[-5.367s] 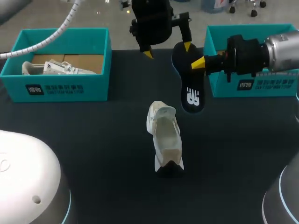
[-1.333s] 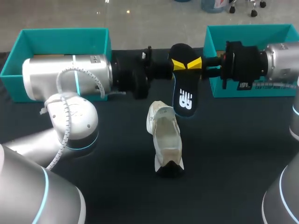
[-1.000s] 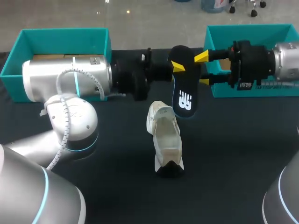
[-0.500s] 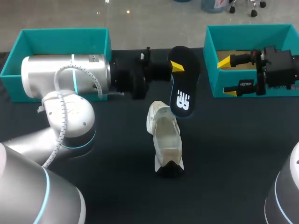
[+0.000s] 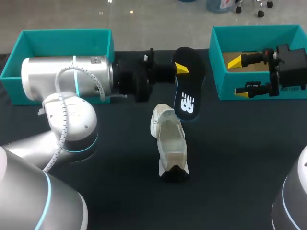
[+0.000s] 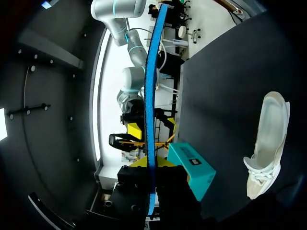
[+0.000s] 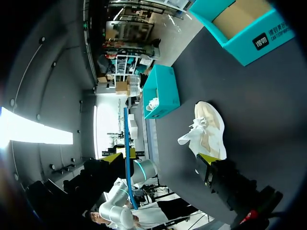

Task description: Take the shoe out of the shoebox, open the shoe tongue, remove and reinsert the insole, then place the shoe into the shoebox

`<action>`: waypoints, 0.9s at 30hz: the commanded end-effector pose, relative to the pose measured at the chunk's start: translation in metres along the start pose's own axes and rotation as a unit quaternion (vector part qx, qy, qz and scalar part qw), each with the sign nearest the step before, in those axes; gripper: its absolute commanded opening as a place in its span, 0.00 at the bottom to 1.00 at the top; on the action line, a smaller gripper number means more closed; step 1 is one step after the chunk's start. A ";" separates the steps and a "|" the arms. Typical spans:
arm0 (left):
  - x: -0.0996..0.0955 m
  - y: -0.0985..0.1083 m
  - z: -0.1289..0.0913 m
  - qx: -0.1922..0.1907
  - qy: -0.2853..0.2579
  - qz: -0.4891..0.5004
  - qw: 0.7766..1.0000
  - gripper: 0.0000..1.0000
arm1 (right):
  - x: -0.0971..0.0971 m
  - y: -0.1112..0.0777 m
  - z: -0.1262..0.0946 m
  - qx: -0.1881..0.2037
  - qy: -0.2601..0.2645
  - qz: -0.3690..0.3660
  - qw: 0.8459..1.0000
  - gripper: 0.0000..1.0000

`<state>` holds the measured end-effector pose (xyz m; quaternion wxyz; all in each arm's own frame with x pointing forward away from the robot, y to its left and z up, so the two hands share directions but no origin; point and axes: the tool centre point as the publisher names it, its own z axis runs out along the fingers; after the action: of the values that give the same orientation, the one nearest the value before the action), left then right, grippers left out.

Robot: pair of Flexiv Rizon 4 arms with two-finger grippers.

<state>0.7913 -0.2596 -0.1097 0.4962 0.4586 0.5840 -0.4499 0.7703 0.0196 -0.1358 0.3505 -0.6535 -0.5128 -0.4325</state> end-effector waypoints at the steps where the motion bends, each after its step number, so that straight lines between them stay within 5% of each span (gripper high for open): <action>1: 0.000 0.000 0.000 0.000 0.001 0.001 1.000 0.00 | -0.009 0.002 -0.009 -0.027 -0.020 -0.019 0.999 1.00; 11: 0.000 0.000 0.000 0.000 0.001 0.001 1.000 0.00 | -0.052 -0.015 -0.043 0.013 -0.042 -0.034 0.998 1.00; 27: 0.000 0.000 0.000 0.000 0.001 0.001 1.000 0.00 | -0.064 -0.064 -0.078 -0.022 -0.076 -0.039 0.996 1.00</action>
<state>0.7912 -0.2591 -0.1097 0.4959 0.4589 0.5840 -0.4499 0.7060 -0.0567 -0.1693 0.2952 -0.6640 -0.5614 -0.3961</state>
